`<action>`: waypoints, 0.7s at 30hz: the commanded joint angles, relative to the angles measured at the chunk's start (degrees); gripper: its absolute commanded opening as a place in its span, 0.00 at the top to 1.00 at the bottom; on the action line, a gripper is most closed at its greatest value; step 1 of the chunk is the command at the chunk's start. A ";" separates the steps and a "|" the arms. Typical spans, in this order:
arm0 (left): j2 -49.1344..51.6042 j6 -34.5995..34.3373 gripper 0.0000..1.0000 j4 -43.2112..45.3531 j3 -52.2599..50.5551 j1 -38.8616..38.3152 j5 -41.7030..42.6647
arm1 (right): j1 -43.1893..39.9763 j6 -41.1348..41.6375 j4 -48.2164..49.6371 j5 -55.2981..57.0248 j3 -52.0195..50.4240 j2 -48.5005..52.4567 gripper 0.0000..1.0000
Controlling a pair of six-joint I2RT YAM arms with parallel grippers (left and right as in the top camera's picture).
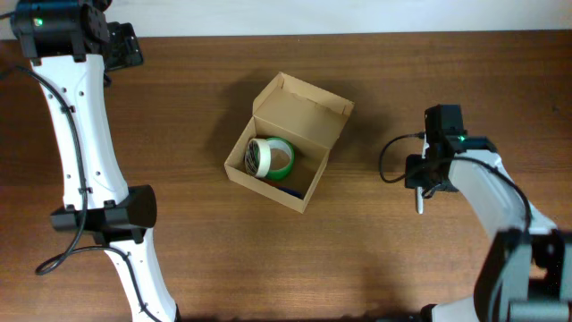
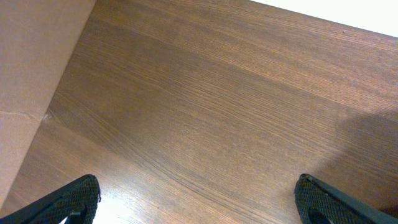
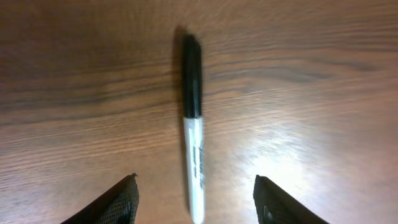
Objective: Pack container
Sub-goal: 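Grasp the black marker with the right gripper and lift it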
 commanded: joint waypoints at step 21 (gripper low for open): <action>-0.72 0.52 0.00 -0.02 -0.11 0.24 -0.79 | -4.02 -6.38 6.69 -14.10 -0.04 8.85 0.84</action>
